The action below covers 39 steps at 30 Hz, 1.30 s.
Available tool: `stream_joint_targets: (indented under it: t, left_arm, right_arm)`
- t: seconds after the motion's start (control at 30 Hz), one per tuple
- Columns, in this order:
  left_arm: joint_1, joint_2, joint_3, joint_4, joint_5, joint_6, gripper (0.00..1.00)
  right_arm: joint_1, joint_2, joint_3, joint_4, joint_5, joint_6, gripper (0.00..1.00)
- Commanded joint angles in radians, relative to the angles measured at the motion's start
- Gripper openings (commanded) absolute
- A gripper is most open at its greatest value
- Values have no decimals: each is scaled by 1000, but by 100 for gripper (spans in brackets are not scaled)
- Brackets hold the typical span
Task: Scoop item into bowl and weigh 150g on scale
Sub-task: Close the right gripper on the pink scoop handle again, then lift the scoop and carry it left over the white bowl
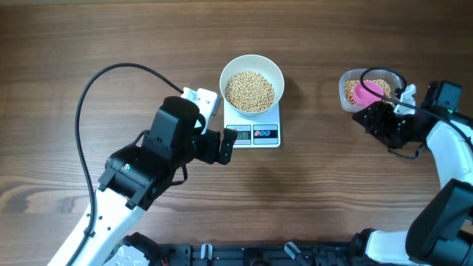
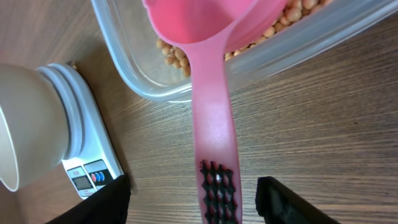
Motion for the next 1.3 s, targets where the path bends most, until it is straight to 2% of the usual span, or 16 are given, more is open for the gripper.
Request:
stream_joint_targets:
  t: [0.0, 0.2, 0.4, 0.53, 0.77, 1.0, 1.27]
  left_arm:
    - [4, 4, 5, 3, 8, -9, 100]
    - [4, 4, 5, 3, 8, -9, 100]
    - [4, 4, 5, 3, 8, -9, 100]
    - [4, 4, 5, 3, 8, -10, 100]
    - [4, 4, 5, 3, 8, -10, 100]
    - [4, 4, 5, 3, 8, -10, 100]
    - [4, 4, 5, 3, 8, -9, 100]
  right_arm:
    - [-2, 16, -6, 19, -31, -16, 62]
    - [-2, 43, -6, 28, -39, -13, 55]
    - [-2, 47, -6, 29, -43, -13, 38]
    - [-2, 47, -6, 28, -43, -13, 21]
    - [-2, 46, 30, 7, -42, -14, 6]
    - [-2, 14, 105, -71, -42, -16, 4]
    - [-2, -81, 113, -85, -43, -17, 4]
